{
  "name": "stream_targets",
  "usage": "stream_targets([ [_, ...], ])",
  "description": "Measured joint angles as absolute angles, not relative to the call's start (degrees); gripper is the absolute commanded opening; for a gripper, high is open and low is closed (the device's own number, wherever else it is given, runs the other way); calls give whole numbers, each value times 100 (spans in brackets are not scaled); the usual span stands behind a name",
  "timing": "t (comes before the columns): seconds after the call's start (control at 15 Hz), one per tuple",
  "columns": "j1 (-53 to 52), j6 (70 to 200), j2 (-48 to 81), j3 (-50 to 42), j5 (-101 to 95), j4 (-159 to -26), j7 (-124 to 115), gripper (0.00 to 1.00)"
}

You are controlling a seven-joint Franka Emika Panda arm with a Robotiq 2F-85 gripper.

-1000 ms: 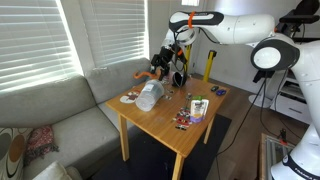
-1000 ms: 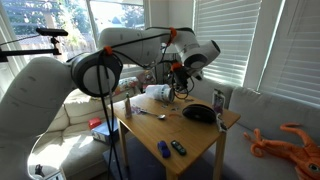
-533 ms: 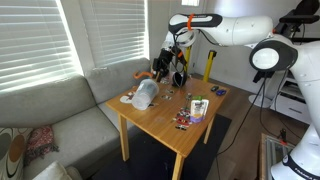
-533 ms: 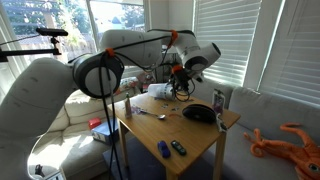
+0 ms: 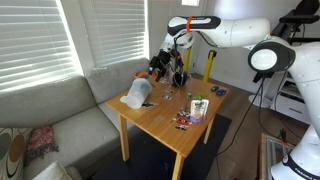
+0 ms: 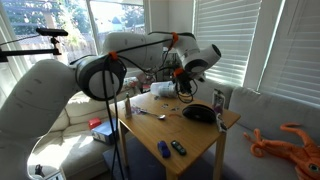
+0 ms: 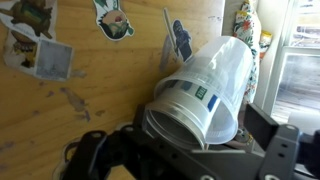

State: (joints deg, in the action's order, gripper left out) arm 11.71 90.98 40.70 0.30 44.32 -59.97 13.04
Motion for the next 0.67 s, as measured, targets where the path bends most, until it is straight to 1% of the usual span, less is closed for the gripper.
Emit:
stream_targets([
  [0.27,1187,9180,4151,133,4432,-5924,1440,100],
  [0.47,1209,9180,4174,168,4432,-5906,1516,98],
  [0.6,1229,9180,4175,187,4432,-5904,1562,95],
  [0.67,1245,9180,4176,203,4432,-5904,1582,90],
])
